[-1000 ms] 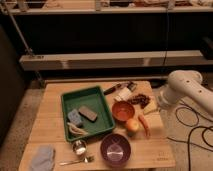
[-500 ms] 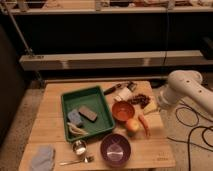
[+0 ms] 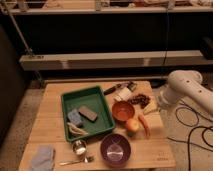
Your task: Wipe red bowl with eraser
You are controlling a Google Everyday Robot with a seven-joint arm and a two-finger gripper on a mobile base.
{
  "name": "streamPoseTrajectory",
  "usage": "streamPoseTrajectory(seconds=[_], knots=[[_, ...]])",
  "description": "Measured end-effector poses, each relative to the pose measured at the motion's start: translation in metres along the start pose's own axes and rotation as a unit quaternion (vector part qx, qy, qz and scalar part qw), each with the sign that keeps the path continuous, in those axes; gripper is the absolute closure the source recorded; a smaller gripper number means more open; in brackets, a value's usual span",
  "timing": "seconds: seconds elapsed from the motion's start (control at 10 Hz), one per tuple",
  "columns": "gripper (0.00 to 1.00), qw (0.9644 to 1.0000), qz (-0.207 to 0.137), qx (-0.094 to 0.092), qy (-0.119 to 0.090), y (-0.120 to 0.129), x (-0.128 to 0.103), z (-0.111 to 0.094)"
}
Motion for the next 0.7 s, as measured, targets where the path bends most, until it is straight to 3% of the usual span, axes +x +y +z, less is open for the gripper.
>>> streamPoseTrajectory(seconds=[0.4, 0.5, 0.7], knots=[[0.20, 1.0000, -0.004, -0.005, 0.000, -0.001, -0.001, -0.001], [0.20, 0.9997, -0.022, -0.012, 0.009, -0.005, 0.003, -0.005], [0.20, 0.9944, -0.096, -0.028, 0.033, -0.041, 0.016, -0.025]])
